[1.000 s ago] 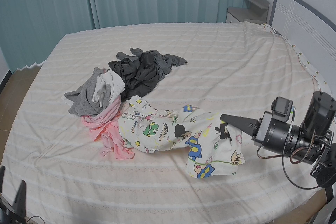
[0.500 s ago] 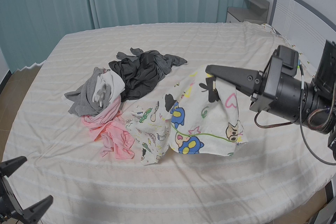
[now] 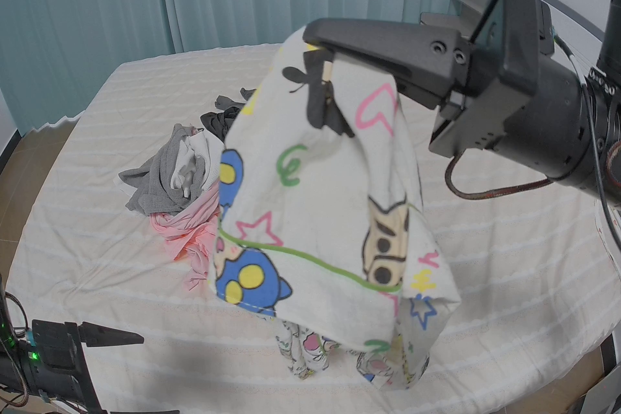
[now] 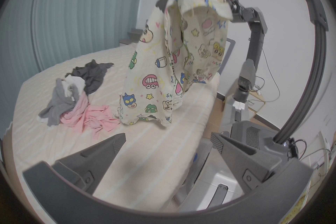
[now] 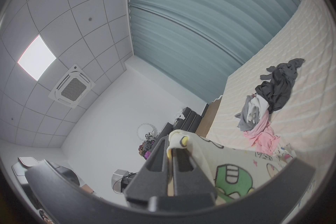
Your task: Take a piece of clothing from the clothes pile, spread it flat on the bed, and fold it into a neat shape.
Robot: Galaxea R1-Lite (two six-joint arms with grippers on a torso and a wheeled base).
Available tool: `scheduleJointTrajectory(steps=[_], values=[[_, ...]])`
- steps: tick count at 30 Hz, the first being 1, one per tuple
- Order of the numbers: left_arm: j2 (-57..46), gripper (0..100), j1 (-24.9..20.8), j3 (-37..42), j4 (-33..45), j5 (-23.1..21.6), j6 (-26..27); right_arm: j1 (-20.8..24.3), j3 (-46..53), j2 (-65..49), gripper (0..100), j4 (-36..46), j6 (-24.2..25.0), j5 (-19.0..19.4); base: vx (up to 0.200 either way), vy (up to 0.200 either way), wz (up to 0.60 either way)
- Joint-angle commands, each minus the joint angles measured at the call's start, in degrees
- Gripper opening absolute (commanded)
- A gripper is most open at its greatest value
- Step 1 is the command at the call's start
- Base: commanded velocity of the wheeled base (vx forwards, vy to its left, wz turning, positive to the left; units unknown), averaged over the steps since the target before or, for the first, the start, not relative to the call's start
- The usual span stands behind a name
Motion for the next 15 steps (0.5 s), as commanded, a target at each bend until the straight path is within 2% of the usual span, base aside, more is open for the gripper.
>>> scheduleJointTrajectory(steps=[1, 3, 9, 12, 15], values=[[11.65, 100, -1.45, -0.29, -5.76, 1.6, 4.85, 1.57, -3.34, 4.59, 0, 0.17, -1.2, -0.1, 0.0, 0.0, 0.0], [14.37, 100, -1.89, -0.38, -8.66, 1.69, 5.29, 1.57, -4.3, 6.08, 0, 0.08, -1.55, -0.45, 0.0, 0.0, 0.0], [21.67, 100, -4.97, -0.03, -9.89, 2.3, 5.2, 1.75, -8.61, 7.84, 0, 0.17, -1.64, -3.09, 0.0, 0.0, 0.0], [27.12, 100, -6.55, -0.38, -11.82, 5.11, 5.37, 2.8, -9.67, 7.84, 0, 0.17, -1.64, -4.76, 0.0, 0.0, 0.0], [32.12, 100, -7.08, -0.03, -17.63, 9.25, 5.2, 2.98, -9.67, 7.49, 0, 0.26, -1.82, -5.72, 0.0, 0.0, 0.0]])
